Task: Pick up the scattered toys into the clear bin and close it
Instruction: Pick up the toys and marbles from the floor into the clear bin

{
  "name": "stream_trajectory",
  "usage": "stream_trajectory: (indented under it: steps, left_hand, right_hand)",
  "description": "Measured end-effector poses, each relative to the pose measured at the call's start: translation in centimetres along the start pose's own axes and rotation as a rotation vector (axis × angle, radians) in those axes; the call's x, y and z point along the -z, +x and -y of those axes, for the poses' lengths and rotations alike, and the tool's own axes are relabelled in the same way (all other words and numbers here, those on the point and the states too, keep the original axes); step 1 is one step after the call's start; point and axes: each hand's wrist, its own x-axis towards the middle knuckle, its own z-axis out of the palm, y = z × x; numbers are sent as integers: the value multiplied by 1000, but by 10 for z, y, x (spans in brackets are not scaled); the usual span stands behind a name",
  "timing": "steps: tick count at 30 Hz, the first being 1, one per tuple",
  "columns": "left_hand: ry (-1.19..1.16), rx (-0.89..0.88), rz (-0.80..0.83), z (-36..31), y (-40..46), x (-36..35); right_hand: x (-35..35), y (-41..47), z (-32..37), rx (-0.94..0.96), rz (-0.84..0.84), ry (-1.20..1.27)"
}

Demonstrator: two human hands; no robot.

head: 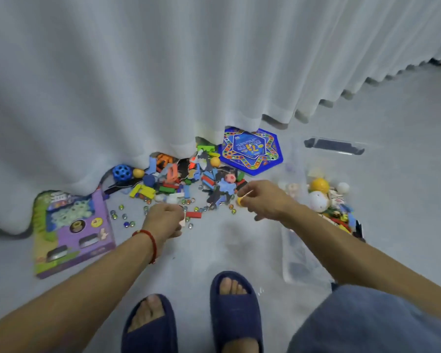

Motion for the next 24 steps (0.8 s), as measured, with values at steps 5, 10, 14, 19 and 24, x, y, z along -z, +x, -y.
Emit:
stream_trajectory:
  steps: [5,10,14,19,24]
  left_hand:
    - [-158,39,-58,40,23,-5]
    - [-141,39,22,67,51,-25]
    - [-65,-59,91,58,80,-35]
    - [-73,-88,79,49,106,-45]
    - [-136,-53,61,59,114,-47]
  right_hand:
    - [-70,67,-39,-155,-44,-406]
    - [-99,125,-59,-247,-214,-337]
    - [-107,164,-53,-255,-249,-428]
    - [-137,188,-55,-160,-232,-353]
    - [-146,197,-58,-104,-360,-339]
